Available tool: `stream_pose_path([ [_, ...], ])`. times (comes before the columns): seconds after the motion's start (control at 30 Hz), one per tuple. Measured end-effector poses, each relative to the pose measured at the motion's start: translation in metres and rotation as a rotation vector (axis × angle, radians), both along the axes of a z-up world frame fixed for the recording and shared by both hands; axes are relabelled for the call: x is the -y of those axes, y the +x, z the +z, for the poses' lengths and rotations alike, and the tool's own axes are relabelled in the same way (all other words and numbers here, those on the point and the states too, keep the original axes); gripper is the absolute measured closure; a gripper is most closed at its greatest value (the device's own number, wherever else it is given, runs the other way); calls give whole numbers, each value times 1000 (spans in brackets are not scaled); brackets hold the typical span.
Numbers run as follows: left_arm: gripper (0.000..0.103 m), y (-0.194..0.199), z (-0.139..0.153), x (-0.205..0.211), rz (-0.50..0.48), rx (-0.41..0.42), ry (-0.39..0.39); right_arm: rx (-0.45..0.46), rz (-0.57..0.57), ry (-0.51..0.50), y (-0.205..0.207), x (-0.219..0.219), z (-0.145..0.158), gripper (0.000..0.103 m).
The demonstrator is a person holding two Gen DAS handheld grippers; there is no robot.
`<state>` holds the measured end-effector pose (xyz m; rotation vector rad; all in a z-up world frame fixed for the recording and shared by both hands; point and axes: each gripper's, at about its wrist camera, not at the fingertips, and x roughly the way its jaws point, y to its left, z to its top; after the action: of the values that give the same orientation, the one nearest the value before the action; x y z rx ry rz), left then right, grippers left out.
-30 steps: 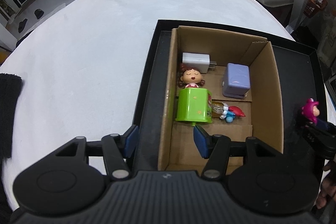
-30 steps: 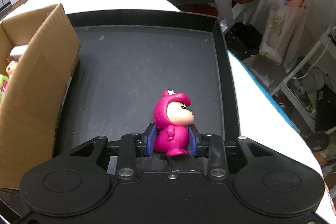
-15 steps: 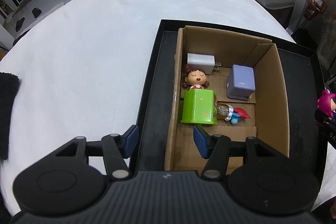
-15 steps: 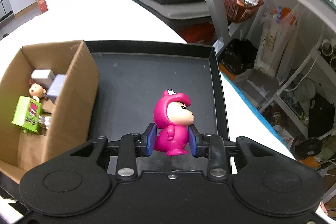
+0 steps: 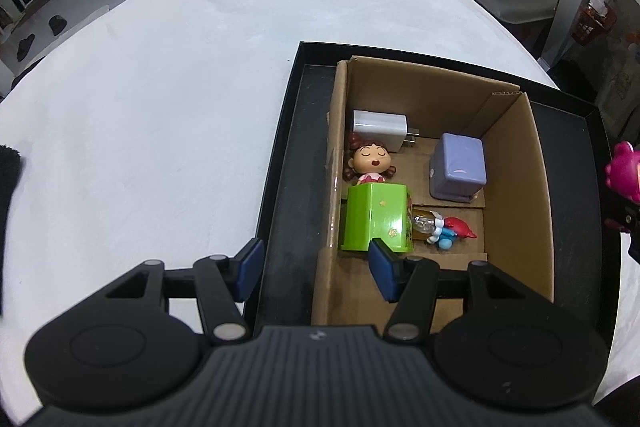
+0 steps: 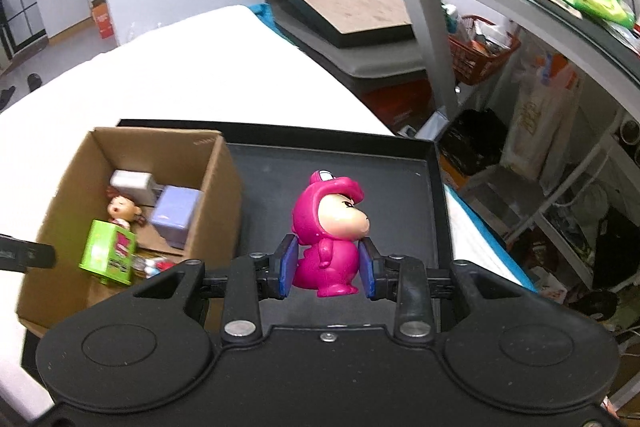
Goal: Organize rigid objects
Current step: 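Carry the pink dinosaur doll into the box and release it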
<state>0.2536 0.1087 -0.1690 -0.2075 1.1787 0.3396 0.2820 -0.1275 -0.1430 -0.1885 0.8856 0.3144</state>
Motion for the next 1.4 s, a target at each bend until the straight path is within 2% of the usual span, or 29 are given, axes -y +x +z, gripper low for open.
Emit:
stream_pose_path([
  [0.17,48,1,-8,-5,-5,-1,-38,2,41,18,-2,-19,8,71],
  [0.37,53,3,-17,-9,-17,1,-72,6,74,36,-1,-38,15,71],
  [0.43,59,3,-20,-10,-24,1,-75,7,84,43,-1,-44,17,71],
  [0.53,82,4,-25,-14,-19,-10,-94,-22,93,82,1,-52,19,71],
  [0.6,88,4,-27,-17,-14,-9,-115,-38,110,100,2,-60,21,71],
  [0.7,92,5,-27,-16,-31,-18,-125,-39,139,88,2,-74,19,71],
  [1.1,92,9,-28,-21,-35,-25,-167,-83,191,91,6,-113,3,70],
  [1.17,92,9,-28,-22,-35,-24,-173,-92,191,123,8,-117,0,69],
  [1.4,91,8,-28,-26,-32,-16,-190,-119,167,108,3,-114,-9,63],
])
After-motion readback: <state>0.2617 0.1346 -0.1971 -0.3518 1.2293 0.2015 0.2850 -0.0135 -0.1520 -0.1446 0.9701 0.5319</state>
